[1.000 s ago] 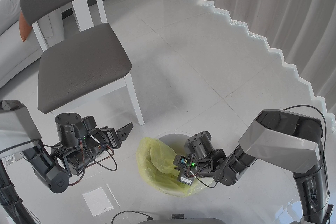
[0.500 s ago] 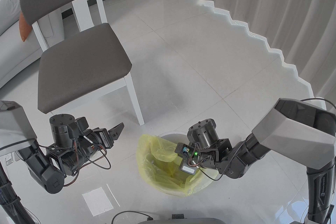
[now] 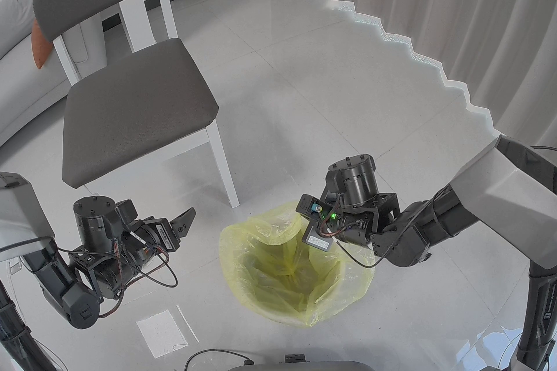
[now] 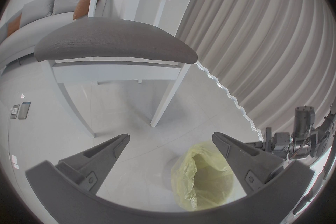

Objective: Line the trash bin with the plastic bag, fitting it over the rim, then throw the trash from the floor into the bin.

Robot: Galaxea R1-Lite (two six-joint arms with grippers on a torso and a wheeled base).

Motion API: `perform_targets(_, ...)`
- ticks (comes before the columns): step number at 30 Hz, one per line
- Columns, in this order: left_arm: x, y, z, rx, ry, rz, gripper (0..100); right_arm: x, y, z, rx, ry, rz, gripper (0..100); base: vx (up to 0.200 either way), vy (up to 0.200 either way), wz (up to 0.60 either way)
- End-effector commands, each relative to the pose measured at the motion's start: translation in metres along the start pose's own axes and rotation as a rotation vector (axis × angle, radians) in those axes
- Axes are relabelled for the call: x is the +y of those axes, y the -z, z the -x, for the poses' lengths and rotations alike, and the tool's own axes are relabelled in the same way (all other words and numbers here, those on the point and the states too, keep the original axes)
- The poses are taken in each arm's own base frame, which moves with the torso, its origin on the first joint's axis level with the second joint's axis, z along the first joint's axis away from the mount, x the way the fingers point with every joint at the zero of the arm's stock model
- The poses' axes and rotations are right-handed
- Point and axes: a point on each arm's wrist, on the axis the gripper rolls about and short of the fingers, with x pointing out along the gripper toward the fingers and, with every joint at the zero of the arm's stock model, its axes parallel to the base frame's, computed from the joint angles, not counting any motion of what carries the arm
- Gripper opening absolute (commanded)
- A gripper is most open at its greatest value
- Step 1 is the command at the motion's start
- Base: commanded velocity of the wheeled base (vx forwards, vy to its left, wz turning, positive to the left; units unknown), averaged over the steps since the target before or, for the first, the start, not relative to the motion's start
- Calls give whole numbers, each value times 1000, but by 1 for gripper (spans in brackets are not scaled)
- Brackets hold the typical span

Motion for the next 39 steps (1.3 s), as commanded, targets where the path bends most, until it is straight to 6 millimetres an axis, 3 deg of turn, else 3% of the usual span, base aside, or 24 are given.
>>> perform_targets(1, -1, 1, -1, 3, -1, 0, 100, -9, 2, -13, 4, 23, -6, 0, 0, 0, 0)
perform_targets(12, 2, 3, 2, 12, -16, 6, 100, -26, 14, -60, 29, 61, -22, 0, 0, 0, 0)
perform_targets(23, 3, 8, 3, -30, 1, 14, 100, -32, 22, -75, 47, 70, -36, 0, 0, 0, 0)
perform_targets(24, 4, 10, 3, -31, 2, 14, 100, -33, 21, -76, 43, 75, -37, 100, 0, 0, 0)
perform_targets(32, 6, 17, 4, -34, 8, 15, 100, -41, 9, -76, 9, 116, -50, 100, 0, 0, 0)
perform_targets(39, 3, 18, -1, -43, 21, 10, 100, -50, 4, -64, 0, 145, -58, 100, 0, 0, 0)
